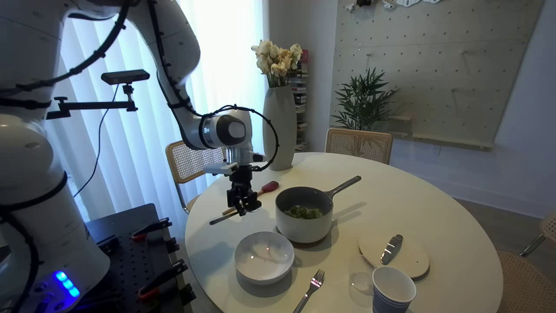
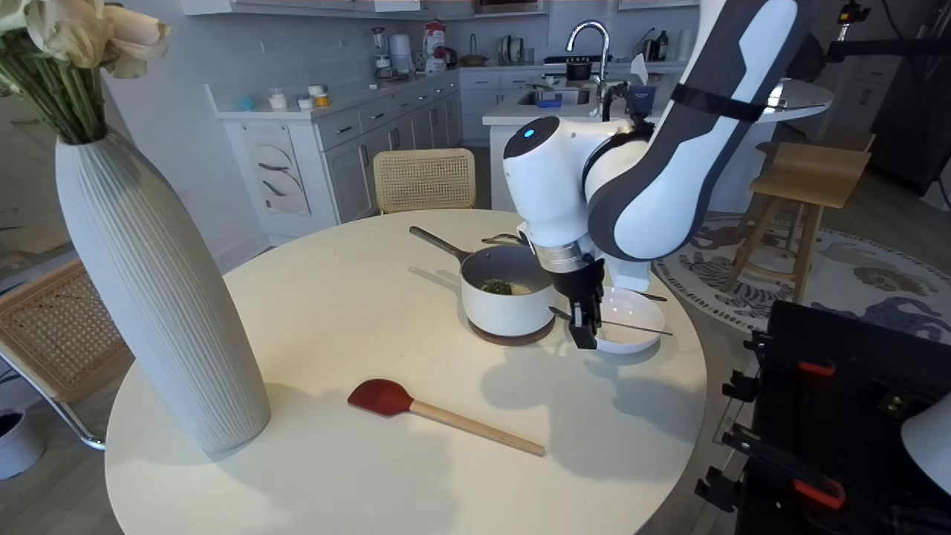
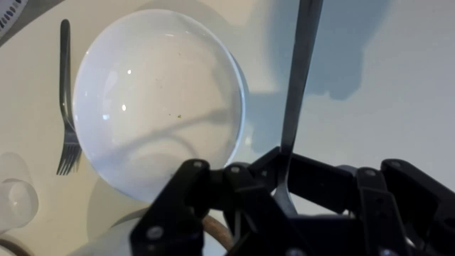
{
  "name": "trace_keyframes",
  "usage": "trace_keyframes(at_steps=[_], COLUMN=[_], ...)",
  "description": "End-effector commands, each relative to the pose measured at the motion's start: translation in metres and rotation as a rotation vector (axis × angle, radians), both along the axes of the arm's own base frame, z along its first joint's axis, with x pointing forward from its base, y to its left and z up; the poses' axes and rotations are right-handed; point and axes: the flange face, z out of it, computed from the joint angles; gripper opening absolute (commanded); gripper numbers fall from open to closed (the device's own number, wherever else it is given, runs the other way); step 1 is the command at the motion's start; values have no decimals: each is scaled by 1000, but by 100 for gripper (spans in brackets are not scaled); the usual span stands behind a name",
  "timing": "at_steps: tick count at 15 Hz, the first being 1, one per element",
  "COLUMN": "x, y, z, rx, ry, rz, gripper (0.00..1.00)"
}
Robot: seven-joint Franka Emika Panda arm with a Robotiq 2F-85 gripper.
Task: Place the spoon next to the fork then move the cup to the left
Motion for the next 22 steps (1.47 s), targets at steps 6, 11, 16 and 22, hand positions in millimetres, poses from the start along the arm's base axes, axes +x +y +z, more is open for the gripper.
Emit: trace_keyframes(at_steps=[6,11,16,22], x=[-9,2,23,36], y=[-64,-99,-127,-151], z=[29,29,35,35], rx=[-30,-28,-13,-13], ry=[-1,1,4,2], rz=[-71,-79,-35,-15], gripper=[0,0,0,0])
